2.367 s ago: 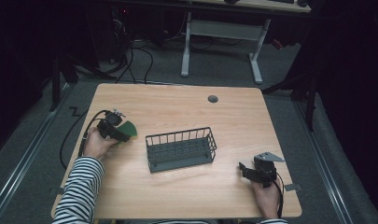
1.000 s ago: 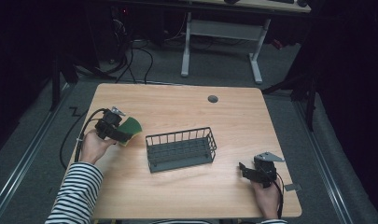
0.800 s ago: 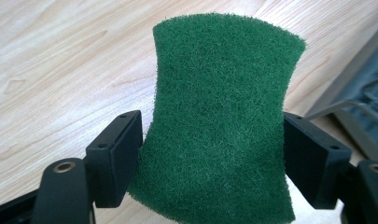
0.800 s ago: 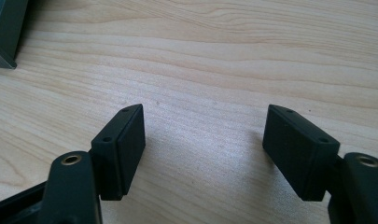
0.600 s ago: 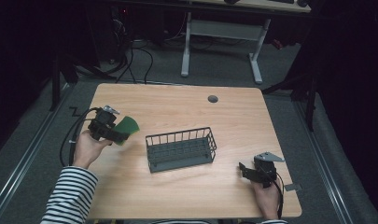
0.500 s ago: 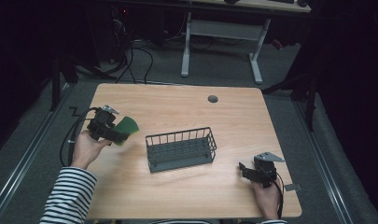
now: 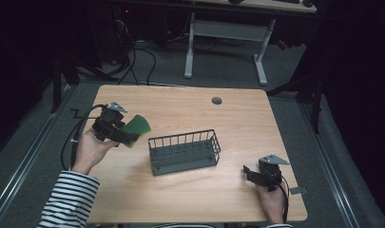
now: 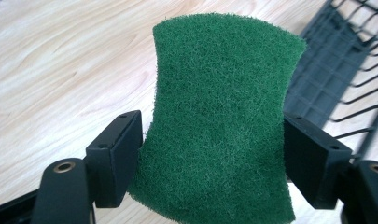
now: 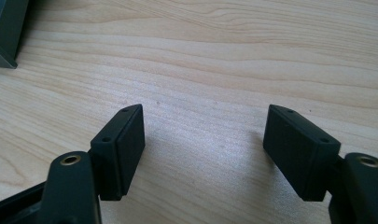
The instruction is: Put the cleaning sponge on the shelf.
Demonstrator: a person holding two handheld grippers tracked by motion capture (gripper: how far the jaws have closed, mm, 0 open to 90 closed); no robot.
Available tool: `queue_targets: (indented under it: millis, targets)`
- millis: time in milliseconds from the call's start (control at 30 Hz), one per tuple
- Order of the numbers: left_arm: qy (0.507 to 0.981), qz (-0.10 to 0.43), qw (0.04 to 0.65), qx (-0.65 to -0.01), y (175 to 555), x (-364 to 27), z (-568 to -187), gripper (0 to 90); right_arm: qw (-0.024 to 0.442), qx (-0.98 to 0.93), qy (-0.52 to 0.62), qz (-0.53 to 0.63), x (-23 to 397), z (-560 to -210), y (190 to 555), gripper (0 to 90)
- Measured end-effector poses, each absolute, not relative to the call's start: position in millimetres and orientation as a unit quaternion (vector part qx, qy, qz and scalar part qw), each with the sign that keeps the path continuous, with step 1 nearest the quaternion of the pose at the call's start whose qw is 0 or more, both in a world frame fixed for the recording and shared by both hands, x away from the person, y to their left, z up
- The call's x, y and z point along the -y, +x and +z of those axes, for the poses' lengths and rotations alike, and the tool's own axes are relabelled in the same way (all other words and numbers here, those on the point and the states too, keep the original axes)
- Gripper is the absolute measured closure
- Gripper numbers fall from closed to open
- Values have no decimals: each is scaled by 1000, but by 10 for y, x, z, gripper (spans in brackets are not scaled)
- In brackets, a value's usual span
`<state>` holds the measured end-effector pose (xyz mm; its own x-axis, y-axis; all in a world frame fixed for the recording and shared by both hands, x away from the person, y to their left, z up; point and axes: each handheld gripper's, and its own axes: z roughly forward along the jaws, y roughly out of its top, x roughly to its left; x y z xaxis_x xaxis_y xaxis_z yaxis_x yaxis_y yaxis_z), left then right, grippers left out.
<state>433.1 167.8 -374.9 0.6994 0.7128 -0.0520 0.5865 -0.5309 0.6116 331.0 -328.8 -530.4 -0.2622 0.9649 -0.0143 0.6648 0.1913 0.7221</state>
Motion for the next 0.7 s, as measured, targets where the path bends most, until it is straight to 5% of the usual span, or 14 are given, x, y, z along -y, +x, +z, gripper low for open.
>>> queue_targets:
  millis: [700]
  targets:
    - [911,104,280,-284,4326,-705,-3752,259,242,-733,556,309,3290,-5304,3311,288]
